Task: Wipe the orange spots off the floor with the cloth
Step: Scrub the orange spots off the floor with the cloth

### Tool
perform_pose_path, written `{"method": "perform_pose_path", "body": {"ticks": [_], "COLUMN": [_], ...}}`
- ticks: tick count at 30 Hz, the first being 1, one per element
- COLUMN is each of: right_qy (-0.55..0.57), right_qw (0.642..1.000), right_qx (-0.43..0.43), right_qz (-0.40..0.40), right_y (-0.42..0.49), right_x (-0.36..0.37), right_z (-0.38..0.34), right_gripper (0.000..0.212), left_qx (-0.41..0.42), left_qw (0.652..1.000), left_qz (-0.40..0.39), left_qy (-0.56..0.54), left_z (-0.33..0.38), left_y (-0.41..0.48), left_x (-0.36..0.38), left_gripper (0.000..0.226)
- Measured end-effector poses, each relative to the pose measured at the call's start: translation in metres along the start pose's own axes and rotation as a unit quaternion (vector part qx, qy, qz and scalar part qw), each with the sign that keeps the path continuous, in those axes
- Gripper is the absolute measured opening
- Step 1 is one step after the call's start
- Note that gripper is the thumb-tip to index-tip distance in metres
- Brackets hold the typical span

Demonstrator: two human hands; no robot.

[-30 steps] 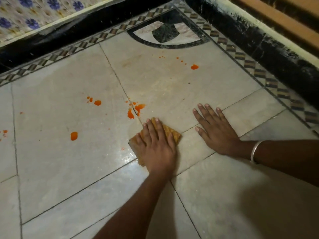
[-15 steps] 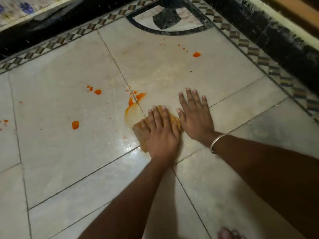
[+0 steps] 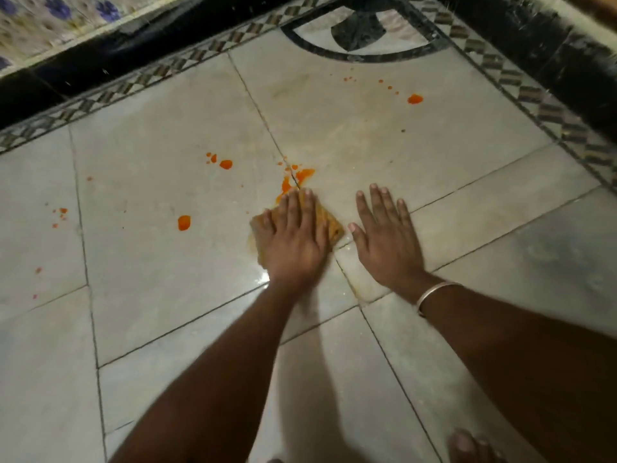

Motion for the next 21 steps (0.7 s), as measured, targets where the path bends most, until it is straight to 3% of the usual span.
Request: {"method": "perform_pose_path", "body": {"ticks": [3,5,8,12,17,19,21], "right_qy": [-0.007,-0.010,-0.019,-0.025,-0.001,0.007,0.005], "right_qw": [1.000,1.000,1.000,1.000,0.999,1.000,1.000], "right_qx": [-0.002,0.005,0.012,0.015,-0.035,-0.027,-0.017], "right_qz": [0.003,0.004,0.001,0.012,0.018,0.009,0.008], "right_y": [-0.001,0.000,0.000,0.001,-0.005,-0.010,-0.011], "right_x": [0.001,0.001,0.000,-0.004,-0.006,-0.002,0.000], "right_z": [-0.002,-0.003,-0.005,-0.015,-0.060,-0.066,-0.068], "right_gripper": [0.067,0.068,0.069,0.069,0.069,0.069,0.068], "left_qx": [-0.164,-0.250,-0.236,-0.085,-0.217,-0.274,-0.275], "left_qw": [0.985,0.964,0.967,0.996,0.973,0.956,0.954], "left_qz": [0.051,0.088,0.086,0.017,0.084,0.104,0.115], "left_qy": [-0.011,-0.013,-0.032,-0.011,-0.007,-0.018,-0.024], "left_z": [-0.084,-0.095,-0.042,-0.008,-0.097,-0.094,-0.062], "left_y": [-0.007,-0.048,-0.081,-0.019,-0.021,-0.061,-0.094], "left_x": [-0.017,-0.021,-0.002,0.003,-0.015,-0.016,-0.009], "left_gripper": [0.068,0.070,0.069,0.070,0.068,0.069,0.070]}}
Point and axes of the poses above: each hand's wrist, its own y-axis towards the middle knuckle, its own x-axis out of the palm, z = x × y, the point moved 9 cm from there along y, towards the middle knuckle, and after that the axes turned 8 degrees about -y, right-handed, at the moved point
